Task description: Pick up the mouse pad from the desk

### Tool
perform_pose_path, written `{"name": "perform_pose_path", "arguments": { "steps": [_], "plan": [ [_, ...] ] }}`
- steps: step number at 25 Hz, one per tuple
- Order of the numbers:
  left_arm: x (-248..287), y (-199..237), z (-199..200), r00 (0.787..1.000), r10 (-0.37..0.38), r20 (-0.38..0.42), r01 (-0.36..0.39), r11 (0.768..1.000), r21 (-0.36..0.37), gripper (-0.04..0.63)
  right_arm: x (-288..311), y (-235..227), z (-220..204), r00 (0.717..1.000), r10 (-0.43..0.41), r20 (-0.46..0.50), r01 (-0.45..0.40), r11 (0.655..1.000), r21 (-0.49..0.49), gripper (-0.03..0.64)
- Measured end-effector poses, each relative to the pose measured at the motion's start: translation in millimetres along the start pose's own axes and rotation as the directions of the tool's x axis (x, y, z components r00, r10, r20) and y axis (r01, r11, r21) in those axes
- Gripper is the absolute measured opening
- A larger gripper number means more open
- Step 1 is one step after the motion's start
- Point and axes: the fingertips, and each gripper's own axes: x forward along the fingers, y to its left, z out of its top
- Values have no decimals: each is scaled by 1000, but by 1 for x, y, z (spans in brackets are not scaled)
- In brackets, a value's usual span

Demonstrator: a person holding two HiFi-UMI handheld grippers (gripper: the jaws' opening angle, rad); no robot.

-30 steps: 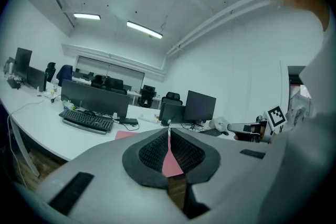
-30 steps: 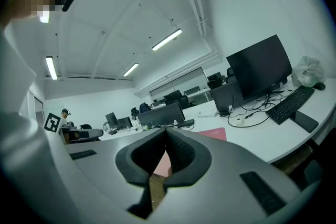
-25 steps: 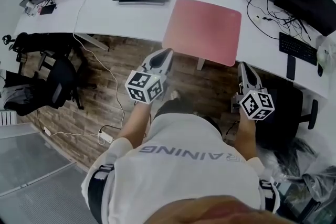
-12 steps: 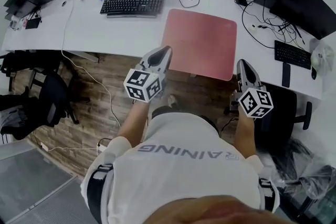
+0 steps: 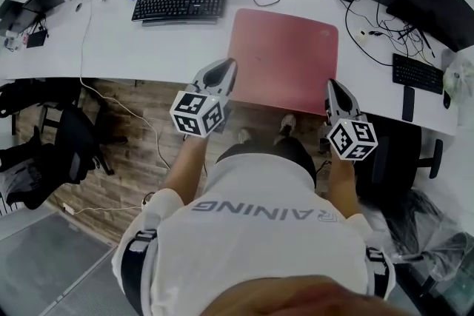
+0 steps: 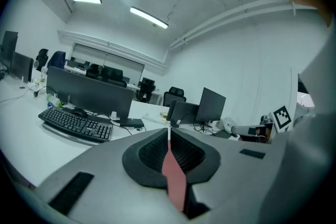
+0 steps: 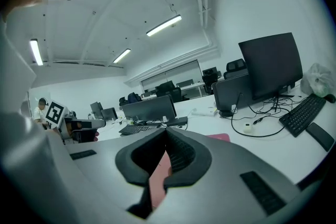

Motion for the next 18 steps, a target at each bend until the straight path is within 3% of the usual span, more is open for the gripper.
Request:
{"name": "perform_pose_path", "arguments": {
  "steps": [8,14,15,18],
  "plan": [
    [46,7,-1,997,71,-39,-70,997,9,42,38,-63,11,998,-30,-58,27,998,-51,21],
    [75,29,-27,983,131,-131,-130,991,19,44,62,-107,-14,983,-85,-163,80,996,-38,25],
    [79,34,-35,978,140,-156,-139,990,17,56,66,-112,-21,979,-85,-187,79,996,-38,66],
    [90,49,-60,959,157,-236,-162,987,1,176,76,-127,-43,962,-93,-255,85,995,-44,154]
  ]
}}
